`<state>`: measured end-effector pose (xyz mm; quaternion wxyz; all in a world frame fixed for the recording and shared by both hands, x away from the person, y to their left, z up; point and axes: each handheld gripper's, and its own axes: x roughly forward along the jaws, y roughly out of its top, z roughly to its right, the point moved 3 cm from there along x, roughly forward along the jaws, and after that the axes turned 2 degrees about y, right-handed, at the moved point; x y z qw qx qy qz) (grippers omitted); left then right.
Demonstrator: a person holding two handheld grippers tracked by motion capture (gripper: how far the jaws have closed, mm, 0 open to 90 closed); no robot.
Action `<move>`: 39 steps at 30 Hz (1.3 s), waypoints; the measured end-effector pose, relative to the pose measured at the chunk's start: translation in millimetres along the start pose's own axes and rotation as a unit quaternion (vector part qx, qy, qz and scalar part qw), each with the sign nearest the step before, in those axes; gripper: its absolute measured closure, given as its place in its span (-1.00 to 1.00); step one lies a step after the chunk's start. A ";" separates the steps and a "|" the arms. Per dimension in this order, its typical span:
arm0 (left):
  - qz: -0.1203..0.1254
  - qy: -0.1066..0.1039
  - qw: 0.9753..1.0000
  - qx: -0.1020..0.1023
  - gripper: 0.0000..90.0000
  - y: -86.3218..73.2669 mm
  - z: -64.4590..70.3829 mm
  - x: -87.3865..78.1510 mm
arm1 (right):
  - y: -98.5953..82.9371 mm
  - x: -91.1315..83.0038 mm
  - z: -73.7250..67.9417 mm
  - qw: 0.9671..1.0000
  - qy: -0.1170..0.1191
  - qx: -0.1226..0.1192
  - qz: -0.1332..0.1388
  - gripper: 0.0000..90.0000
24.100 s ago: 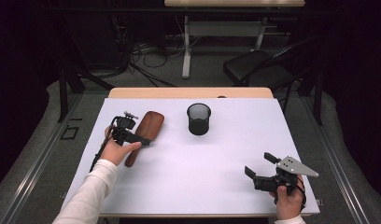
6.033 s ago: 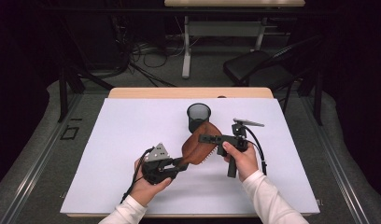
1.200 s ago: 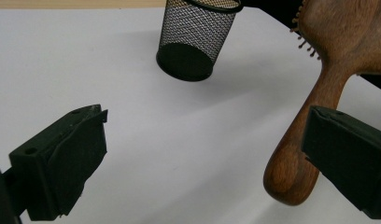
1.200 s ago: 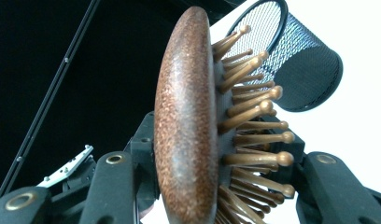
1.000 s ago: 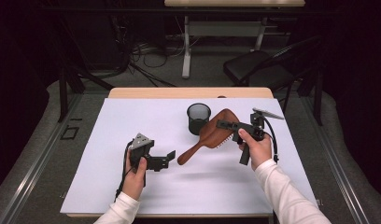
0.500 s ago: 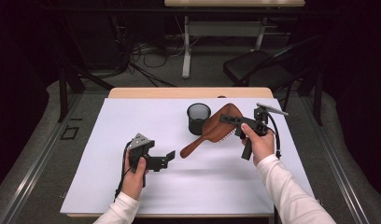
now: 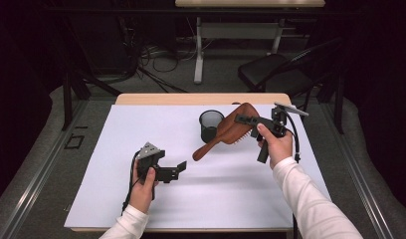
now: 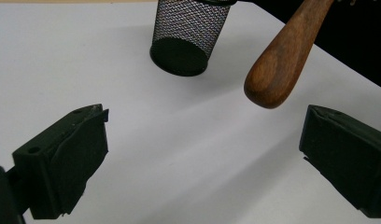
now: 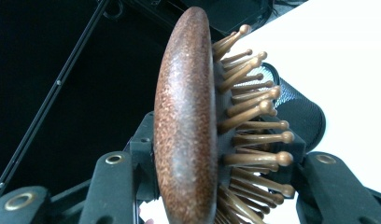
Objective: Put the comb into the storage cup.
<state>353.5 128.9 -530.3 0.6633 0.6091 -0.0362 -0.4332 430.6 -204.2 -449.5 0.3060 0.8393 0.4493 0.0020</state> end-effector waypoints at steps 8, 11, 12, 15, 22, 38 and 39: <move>0.001 -0.001 1.000 -0.001 -0.97 0.2 -0.2 -0.1 | 15.5 3.1 -10.2 1.000 -0.006 0.001 0.011 0.08; 0.001 0.000 1.000 -0.001 -0.97 0.2 -0.3 -0.5 | 20.7 4.4 -12.8 1.000 -0.011 -0.005 0.021 0.08; 0.001 0.001 1.000 -0.001 -0.97 0.3 -0.3 -0.6 | 22.7 4.4 -13.6 1.000 -0.015 -0.006 0.020 0.08; 0.001 0.000 1.000 -0.002 -0.97 0.3 -0.6 -0.7 | 26.7 4.9 -15.5 1.000 -0.019 -0.006 0.023 0.08; 0.002 0.000 1.000 -0.003 -0.97 0.4 -0.6 -0.7 | 37.2 6.4 -17.2 0.999 -0.032 -0.013 0.037 0.08; 0.004 -0.003 1.000 -0.005 -0.97 0.6 -0.9 -0.9 | 52.8 8.3 -19.4 0.996 -0.047 -0.010 0.071 0.08; 0.004 -0.003 1.000 -0.005 -0.97 0.7 -1.1 -1.0 | 54.0 8.1 -19.3 0.996 -0.047 -0.010 0.071 0.07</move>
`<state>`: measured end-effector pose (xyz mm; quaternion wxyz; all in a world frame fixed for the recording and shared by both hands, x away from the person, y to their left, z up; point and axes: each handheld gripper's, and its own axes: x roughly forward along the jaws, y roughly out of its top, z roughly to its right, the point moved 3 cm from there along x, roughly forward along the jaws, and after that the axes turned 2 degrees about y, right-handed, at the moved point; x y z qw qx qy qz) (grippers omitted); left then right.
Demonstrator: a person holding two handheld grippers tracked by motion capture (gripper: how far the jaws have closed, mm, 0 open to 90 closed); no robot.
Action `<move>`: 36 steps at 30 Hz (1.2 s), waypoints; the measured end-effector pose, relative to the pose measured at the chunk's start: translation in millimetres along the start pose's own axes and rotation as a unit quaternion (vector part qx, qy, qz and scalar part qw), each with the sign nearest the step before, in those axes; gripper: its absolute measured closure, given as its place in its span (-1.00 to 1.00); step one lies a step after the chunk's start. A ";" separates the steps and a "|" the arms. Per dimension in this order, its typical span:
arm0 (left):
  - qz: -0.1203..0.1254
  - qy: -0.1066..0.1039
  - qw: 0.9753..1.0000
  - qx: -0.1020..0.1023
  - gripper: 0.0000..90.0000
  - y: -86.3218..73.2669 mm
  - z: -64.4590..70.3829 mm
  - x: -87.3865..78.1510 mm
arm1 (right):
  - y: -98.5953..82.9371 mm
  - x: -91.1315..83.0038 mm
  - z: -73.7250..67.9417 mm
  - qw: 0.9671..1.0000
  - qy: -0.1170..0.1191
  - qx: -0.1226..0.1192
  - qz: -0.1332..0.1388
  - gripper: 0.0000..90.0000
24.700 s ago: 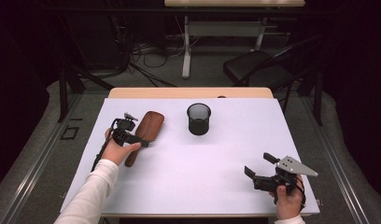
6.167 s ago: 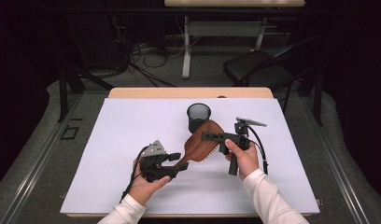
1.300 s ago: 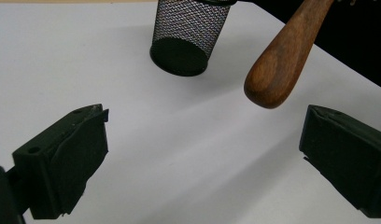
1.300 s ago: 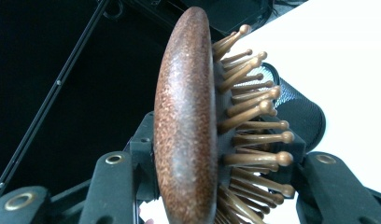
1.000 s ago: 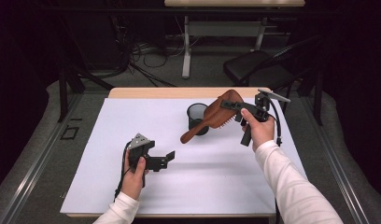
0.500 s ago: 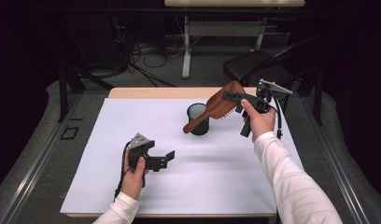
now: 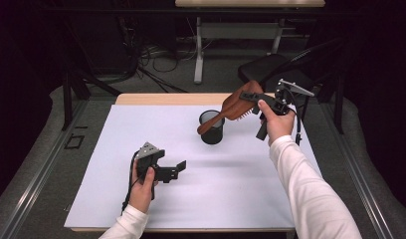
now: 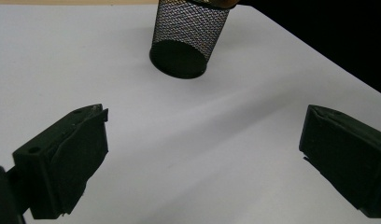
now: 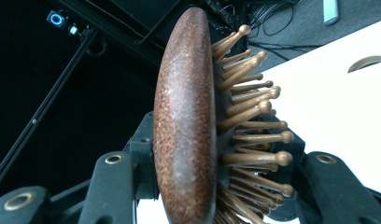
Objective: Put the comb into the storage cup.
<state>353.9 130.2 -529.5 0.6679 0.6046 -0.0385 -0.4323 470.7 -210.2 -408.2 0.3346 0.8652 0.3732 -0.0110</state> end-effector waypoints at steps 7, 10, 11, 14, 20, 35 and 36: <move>-0.001 0.000 1.000 0.000 -0.97 -0.1 -0.1 0.2 | 4.6 1.5 -1.1 1.000 -0.012 -0.002 0.017 0.07; -0.001 -0.001 1.000 -0.001 -0.97 -0.1 -0.2 0.2 | 5.9 2.4 -2.8 1.000 -0.014 -0.003 0.024 0.07; -0.001 0.000 1.000 -0.002 -0.97 -0.1 -0.3 0.2 | 6.2 2.6 -3.1 1.000 -0.015 -0.005 0.025 0.07; -0.002 0.000 1.000 -0.002 -0.97 -0.2 -0.5 0.1 | 6.9 3.4 -4.1 0.999 -0.018 -0.009 0.026 0.07; 0.001 0.001 1.000 -0.004 -0.97 0.0 -1.2 -0.3 | 9.2 3.5 -3.9 0.999 -0.028 -0.012 0.035 0.07; -0.002 0.002 1.000 -0.003 -0.97 -0.2 -1.3 0.0 | 13.6 5.8 -2.1 0.997 -0.049 -0.018 0.060 0.07; -0.002 0.002 1.000 -0.003 -0.97 -0.2 -1.3 0.0 | 13.9 6.3 -1.6 0.997 -0.051 -0.019 0.060 0.07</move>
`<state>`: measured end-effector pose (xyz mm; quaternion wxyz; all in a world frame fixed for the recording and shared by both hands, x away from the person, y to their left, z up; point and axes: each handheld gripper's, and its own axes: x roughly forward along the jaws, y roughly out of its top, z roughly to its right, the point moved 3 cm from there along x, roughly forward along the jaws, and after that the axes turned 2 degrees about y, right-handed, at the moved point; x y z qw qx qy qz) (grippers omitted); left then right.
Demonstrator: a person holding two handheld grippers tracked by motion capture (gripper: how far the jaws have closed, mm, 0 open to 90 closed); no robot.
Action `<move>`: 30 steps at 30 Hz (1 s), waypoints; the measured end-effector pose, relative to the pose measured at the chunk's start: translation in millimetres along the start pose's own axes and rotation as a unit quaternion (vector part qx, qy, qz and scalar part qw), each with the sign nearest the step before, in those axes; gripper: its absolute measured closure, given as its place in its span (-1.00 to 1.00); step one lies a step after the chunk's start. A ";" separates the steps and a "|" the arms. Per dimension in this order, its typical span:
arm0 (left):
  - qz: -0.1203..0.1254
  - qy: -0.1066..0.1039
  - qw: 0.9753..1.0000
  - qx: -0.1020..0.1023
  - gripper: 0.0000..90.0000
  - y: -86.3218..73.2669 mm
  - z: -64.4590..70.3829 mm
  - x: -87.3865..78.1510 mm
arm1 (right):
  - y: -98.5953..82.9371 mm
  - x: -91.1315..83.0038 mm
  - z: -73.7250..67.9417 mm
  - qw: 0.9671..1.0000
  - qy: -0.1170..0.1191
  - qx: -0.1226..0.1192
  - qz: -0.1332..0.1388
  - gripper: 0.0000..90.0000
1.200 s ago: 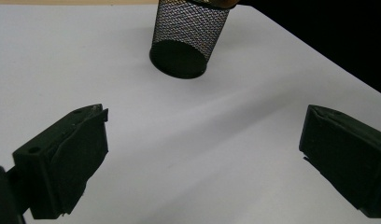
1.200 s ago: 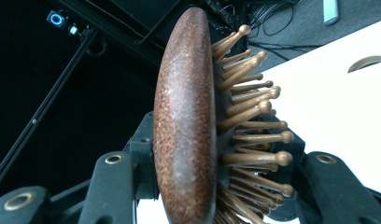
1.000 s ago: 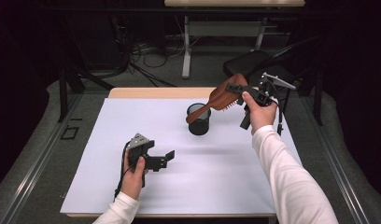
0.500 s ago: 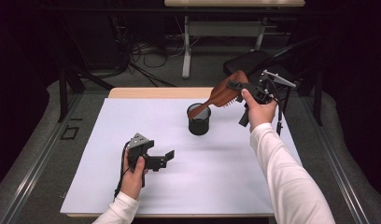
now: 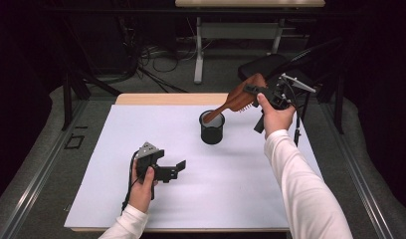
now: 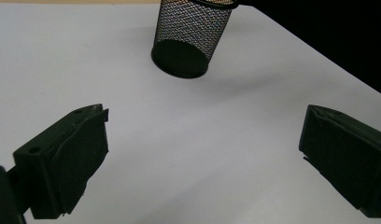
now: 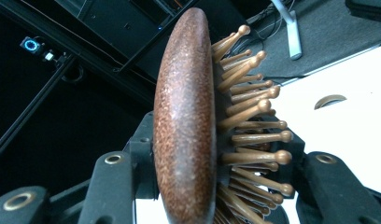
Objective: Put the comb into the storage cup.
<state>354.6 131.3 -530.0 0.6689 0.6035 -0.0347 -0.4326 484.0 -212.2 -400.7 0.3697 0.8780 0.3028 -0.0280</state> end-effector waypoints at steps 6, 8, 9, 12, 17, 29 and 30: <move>0.001 0.000 1.000 -0.001 -0.97 0.1 -0.3 0.0 | 1.1 4.0 4.2 1.000 -0.014 -0.001 0.009 0.07; 0.002 -0.001 1.000 -0.001 -0.97 0.1 -0.8 0.0 | 1.2 4.7 5.5 1.000 -0.017 -0.001 0.009 0.07; 0.002 0.000 1.000 -0.002 -0.97 0.0 -0.8 0.1 | 1.2 5.3 6.1 1.000 -0.019 -0.003 0.009 0.07; 0.001 -0.001 1.000 -0.002 -0.96 -0.2 -0.7 0.6 | 0.5 7.7 7.4 1.000 -0.024 -0.007 0.011 0.07; 0.002 -0.002 1.000 -0.003 -0.96 -0.2 -0.8 0.6 | -3.8 12.9 6.6 0.999 -0.030 -0.012 0.008 0.07; 0.001 -0.001 1.000 -0.003 -0.96 -0.3 -1.4 0.4 | -10.2 21.1 4.4 0.999 -0.036 -0.019 0.007 0.07; 0.001 -0.001 1.000 -0.003 -0.96 -0.2 -1.3 0.4 | -10.6 21.6 4.4 0.999 -0.037 -0.019 0.006 0.07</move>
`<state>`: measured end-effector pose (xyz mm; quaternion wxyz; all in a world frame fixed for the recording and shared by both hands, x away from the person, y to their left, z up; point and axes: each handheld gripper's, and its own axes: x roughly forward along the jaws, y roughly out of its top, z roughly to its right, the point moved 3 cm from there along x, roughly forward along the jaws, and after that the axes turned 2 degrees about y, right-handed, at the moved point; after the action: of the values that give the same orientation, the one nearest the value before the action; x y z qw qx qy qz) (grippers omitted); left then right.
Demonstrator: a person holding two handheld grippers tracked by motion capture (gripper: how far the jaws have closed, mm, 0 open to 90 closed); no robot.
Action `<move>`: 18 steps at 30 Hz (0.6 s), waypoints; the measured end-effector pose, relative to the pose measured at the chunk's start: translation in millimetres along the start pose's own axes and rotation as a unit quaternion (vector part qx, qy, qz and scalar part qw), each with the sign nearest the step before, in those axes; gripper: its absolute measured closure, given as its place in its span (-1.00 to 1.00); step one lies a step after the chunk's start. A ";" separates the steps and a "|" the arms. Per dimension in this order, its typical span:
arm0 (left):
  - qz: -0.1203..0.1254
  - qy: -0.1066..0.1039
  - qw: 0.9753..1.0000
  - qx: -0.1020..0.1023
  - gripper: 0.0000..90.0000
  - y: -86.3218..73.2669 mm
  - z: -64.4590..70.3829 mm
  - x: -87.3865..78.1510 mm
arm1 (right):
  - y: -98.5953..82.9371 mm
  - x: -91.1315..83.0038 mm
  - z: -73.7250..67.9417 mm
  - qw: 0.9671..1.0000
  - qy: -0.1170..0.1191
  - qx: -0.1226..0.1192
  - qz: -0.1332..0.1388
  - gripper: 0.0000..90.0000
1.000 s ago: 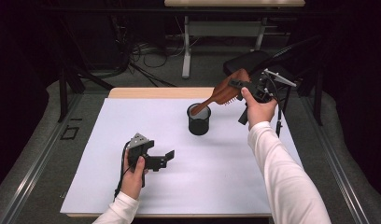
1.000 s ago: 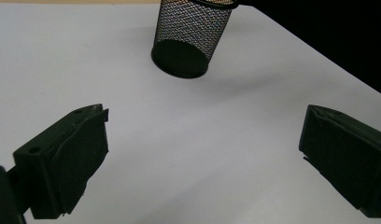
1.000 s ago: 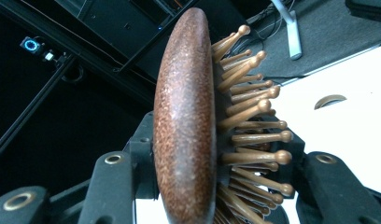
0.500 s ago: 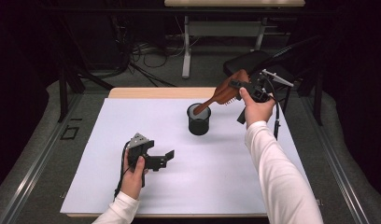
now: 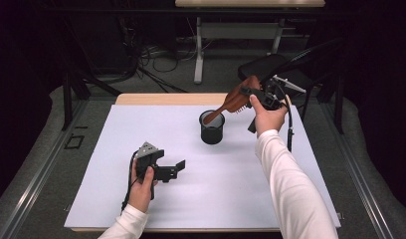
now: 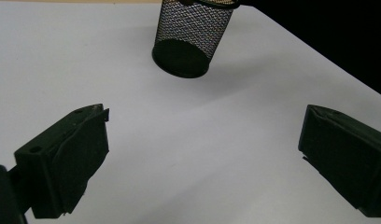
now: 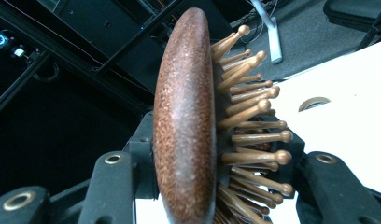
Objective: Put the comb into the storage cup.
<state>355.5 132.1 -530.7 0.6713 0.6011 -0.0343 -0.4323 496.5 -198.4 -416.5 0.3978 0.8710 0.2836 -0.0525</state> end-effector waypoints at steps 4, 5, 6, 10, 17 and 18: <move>0.001 -0.001 1.000 -0.001 -0.96 0.2 -0.4 -0.3 | -1.8 1.9 0.5 1.000 -0.003 -0.003 -0.003 0.07; 0.001 -0.001 1.000 -0.001 -0.96 0.2 -0.5 -0.3 | -2.3 2.6 0.8 1.000 -0.003 -0.003 -0.003 0.07; 0.001 -0.001 1.000 -0.002 -0.96 0.3 -0.5 -0.3 | -2.7 3.1 1.1 1.000 -0.004 -0.004 -0.005 0.07; 0.001 0.000 1.000 -0.002 -0.96 0.0 -0.5 0.0 | -4.7 6.0 1.5 1.000 -0.006 -0.004 -0.008 0.07; 0.001 -0.001 1.000 -0.003 -0.96 0.0 -1.5 -0.2 | -8.1 11.6 3.1 1.000 -0.011 -0.007 -0.012 0.07; 0.000 0.000 1.000 -0.003 -0.96 0.1 -1.6 -0.3 | -8.7 12.3 3.4 1.000 -0.012 -0.007 -0.013 0.07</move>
<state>356.2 133.6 -531.0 0.6734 0.5988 -0.0334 -0.4322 502.5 -190.8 -428.5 0.4062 0.8638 0.2907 -0.0663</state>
